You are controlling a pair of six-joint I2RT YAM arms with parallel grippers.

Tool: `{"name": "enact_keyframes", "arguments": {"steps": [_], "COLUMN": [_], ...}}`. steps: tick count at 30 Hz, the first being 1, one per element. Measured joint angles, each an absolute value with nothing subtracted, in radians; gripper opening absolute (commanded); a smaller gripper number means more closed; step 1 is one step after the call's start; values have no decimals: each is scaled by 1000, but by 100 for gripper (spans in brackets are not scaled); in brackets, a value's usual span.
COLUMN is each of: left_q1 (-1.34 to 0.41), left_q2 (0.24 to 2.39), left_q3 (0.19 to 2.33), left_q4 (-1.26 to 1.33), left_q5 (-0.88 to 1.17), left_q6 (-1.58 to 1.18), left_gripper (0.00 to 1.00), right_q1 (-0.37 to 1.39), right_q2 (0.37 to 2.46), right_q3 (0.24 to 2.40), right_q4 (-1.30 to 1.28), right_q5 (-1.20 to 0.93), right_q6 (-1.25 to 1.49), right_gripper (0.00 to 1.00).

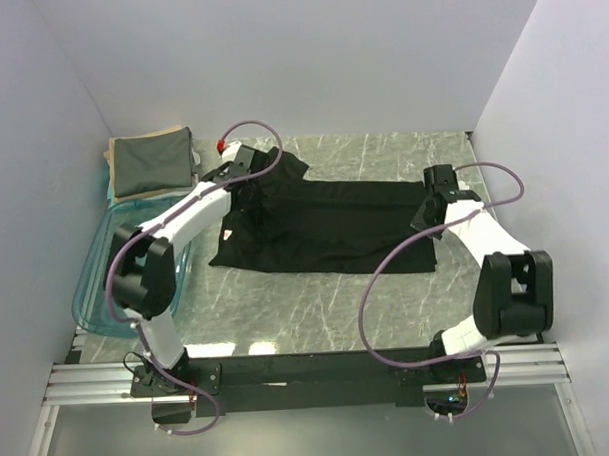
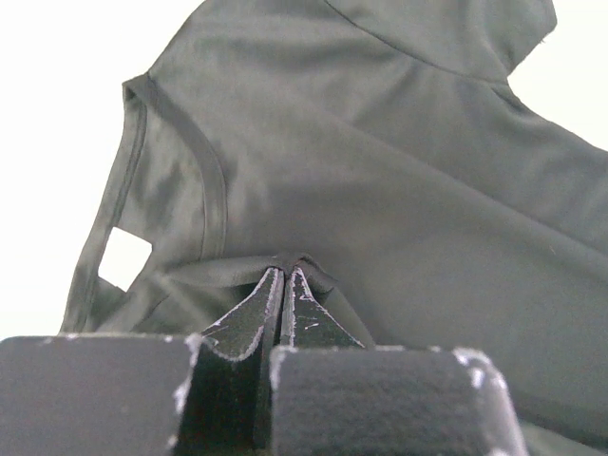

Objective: Fold and stack the t-shirts
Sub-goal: Fold the tshirt

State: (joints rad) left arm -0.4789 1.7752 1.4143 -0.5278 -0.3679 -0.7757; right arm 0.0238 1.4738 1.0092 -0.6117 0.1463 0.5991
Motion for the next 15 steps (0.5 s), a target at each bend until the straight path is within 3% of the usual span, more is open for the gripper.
{"name": "enact_keyframes", "arguments": {"steps": [3,4,8,9,15], "left_q1": [-460,-454,-431,-426,-408], "left_q2": [1853,1886,2014,2035,1995], "left_q3": [1472,1501,1630,1655,1608], "left_q4": [-530,-536,-566,-572,-575], "left_q5": [-366,-363,-356,-356,-340], "left_q6": [-758,-747,-721,-720,-731], "left_gripper": [10,32,72,97,100], "right_q1": [24,24,24,24,34], "right_q2": [1544,1572,1673,1689,1636], "right_q3": [1040,1055,1132,1150,1128], "right_q4": [-585,-576,-560,-559,-525], "right_q5": [185,197,221,224,213], "right_q6": [594,589,581,580,575], "right_gripper": [20,39,67,71,77]}}
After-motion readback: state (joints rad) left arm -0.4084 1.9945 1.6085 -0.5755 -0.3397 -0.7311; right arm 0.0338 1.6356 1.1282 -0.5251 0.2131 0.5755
